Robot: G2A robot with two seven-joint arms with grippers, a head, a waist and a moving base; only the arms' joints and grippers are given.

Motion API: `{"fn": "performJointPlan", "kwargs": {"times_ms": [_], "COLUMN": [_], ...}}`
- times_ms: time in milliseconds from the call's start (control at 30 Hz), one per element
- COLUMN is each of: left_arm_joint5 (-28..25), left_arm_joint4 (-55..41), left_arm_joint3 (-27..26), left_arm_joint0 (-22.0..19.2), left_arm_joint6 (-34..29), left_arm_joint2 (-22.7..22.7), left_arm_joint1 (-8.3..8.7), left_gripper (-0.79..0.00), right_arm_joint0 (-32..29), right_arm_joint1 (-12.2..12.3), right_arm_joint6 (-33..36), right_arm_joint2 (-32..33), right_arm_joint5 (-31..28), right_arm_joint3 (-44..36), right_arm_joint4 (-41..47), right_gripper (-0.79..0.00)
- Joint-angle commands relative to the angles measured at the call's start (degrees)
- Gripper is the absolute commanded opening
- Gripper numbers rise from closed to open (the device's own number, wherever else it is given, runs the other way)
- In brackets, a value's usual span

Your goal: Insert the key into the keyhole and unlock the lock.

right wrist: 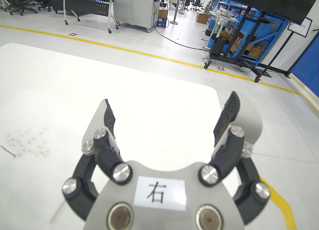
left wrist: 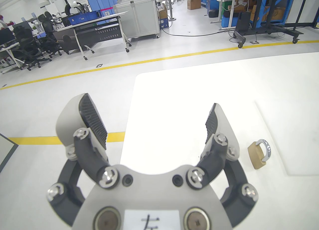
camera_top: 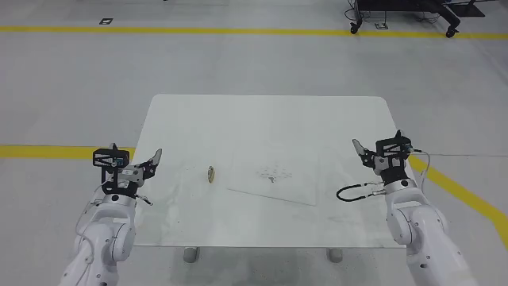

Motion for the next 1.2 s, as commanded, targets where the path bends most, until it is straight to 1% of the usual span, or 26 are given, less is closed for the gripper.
{"fn": "performJointPlan", "kwargs": {"times_ms": [0, 67, 133, 200, 300, 400, 500, 533, 900, 933, 1000, 1067, 1167], "left_arm_joint5": [0.0, 0.0, 0.0, 0.0, 0.0, 0.0, 0.0, 0.0, 0.0, 0.0, 0.0, 0.0, 0.0], "left_arm_joint4": [0.0, 0.0, 0.0, 0.0, 0.0, 0.0, 0.0, 0.0, 0.0, 0.0, 0.0, 0.0, 0.0], "left_arm_joint3": [0.0, 0.0, 0.0, 0.0, 0.0, 0.0, 0.0, 0.0, 0.0, 0.0, 0.0, 0.0, 0.0], "left_arm_joint0": [0.0, 0.0, 0.0, 0.0, 0.0, 0.0, 0.0, 0.0, 0.0, 0.0, 0.0, 0.0, 0.0], "left_arm_joint6": [0.0, 0.0, 0.0, 0.0, 0.0, 0.0, 0.0, 0.0, 0.0, 0.0, 0.0, 0.0, 0.0], "left_arm_joint2": [0.0, 0.0, 0.0, 0.0, 0.0, 0.0, 0.0, 0.0, 0.0, 0.0, 0.0, 0.0, 0.0], "left_arm_joint1": [0.0, 0.0, 0.0, 0.0, 0.0, 0.0, 0.0, 0.0, 0.0, 0.0, 0.0, 0.0, 0.0], "left_gripper": [0.0, -0.001, 0.0, 0.0, 0.0, 0.0, 0.0, 0.0, 0.0, 0.0, 0.0, 0.0, 0.0], "right_arm_joint0": [0.0, 0.0, 0.94, 3.27, 8.49, 14.01, 18.09, 19.14, 19.14, 18.73, 19.49, 21.94, 25.69], "right_arm_joint1": [0.0, 0.0, -0.06, -0.26, -0.83, -1.73, -2.57, -2.69, -2.69, -2.82, -2.83, -2.87, -3.14], "right_arm_joint6": [0.0, 0.0, 1.13, 1.37, 2.56, 2.92, 1.91, 2.12, 2.12, 0.93, -0.44, 2.06, 6.12], "right_arm_joint2": [0.0, 0.0, -1.69, -4.59, -10.3, -16.44, -20.31, -20.7, -20.7, -21.19, -20.97, -22.28, -24.81], "right_arm_joint5": [0.0, 0.0, -0.94, -4.46, -11.38, -15.6, -19.67, -20.01, -20.01, -22.65, -30.32, -38.21, -45.36], "right_arm_joint3": [0.0, 0.0, 0.77, 2.63, 8.03, 13.49, 18.74, 20.28, 20.28, 20.14, 23.22, 27.14, 32.38], "right_arm_joint4": [0.0, 0.0, -1.7, -0.91, 2.27, 3.98, 7.91, 8.25, 8.25, 11.1, 17.3, 20.4, 22.71], "right_gripper": [0.0, -0.001, 0.0, 0.0, 0.0, 0.0, 0.0, 0.0, 0.0, 0.0, 0.0, 0.0, 0.0]}}
